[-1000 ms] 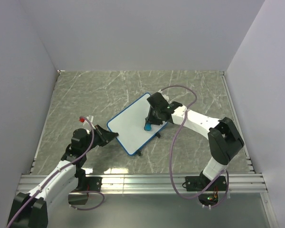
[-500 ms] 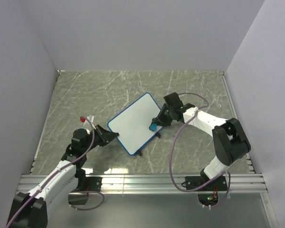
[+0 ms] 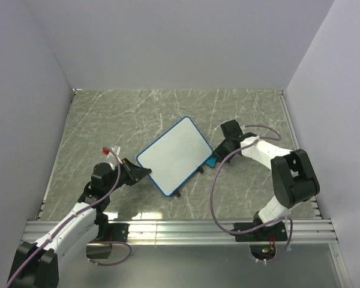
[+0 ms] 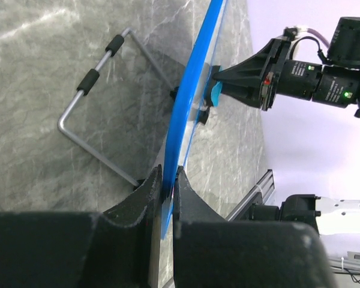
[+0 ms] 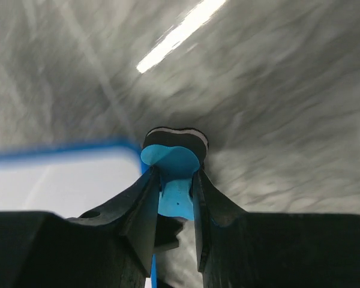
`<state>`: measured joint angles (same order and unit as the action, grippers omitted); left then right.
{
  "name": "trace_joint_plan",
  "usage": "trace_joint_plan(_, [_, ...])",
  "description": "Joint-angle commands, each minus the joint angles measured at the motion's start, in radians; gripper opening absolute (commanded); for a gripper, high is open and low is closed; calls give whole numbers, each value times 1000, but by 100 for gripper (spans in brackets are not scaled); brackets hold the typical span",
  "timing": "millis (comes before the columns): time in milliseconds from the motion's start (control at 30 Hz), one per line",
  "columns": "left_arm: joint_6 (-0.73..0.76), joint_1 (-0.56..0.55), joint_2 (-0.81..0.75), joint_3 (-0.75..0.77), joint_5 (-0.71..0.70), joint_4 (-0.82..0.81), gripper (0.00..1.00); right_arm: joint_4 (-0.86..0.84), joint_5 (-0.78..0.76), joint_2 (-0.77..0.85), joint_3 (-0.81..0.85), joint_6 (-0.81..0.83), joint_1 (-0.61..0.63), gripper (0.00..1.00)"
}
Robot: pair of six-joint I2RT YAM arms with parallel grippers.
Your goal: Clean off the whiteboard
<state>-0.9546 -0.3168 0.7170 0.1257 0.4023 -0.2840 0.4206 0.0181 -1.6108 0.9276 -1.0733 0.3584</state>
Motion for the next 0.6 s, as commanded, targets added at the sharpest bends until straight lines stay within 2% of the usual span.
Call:
trace_joint_plan(0, [34, -8, 42, -34, -92, 184, 0, 43, -110, -15, -24, -10, -38, 0])
trace_joint_plan(300, [43, -10, 32, -18, -117, 212, 0, 127, -138, 156, -1, 64, -50, 0])
trace_joint_plan(567, [51, -10, 12, 17, -166, 276, 0, 133, -84, 376, -211, 36, -49, 0])
